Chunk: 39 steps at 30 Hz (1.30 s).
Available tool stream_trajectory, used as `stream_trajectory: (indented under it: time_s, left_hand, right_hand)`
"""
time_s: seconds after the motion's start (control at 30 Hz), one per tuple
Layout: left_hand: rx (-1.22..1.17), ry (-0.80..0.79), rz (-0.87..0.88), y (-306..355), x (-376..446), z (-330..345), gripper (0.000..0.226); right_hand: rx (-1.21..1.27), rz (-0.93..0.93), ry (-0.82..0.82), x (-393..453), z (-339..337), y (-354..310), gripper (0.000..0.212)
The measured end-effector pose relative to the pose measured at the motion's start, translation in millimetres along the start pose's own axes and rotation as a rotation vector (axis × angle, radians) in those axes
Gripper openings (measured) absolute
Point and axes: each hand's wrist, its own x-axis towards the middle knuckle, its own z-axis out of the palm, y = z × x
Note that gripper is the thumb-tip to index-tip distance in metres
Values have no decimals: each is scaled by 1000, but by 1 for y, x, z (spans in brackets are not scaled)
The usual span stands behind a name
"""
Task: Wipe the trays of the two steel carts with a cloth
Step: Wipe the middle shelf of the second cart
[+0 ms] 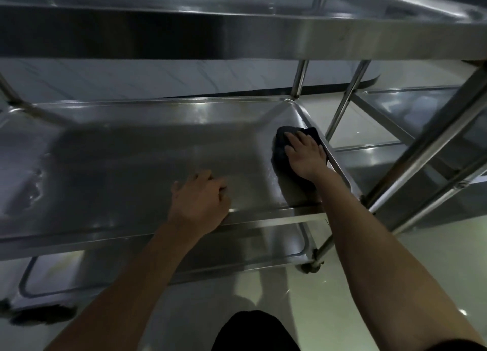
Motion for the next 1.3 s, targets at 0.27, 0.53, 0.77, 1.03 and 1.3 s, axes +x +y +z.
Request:
stream_trajectory:
  time_s: [0.27,0.53,0.77,1.03,1.3]
  left_hand:
    - [-137,169,69,-72,-46,-13,39]
    - [-26,124,105,-90,-74,-16,57]
    - [-58,126,67,-81,-70,-13,54]
    - [-65,81,17,-70,-62,-14,57]
    - [-53,66,41,-61,-58,-14,56]
  right_hand:
    - [39,-121,-90,2,39,-120,52]
    - [50,-362,-259,-22,77,-233,50]
    - [49,-404,-201,-79,54,-183,49]
    - [54,-237,-24,-148,29,-122,49]
    - [5,-174,-56,-181,3,-97,64]
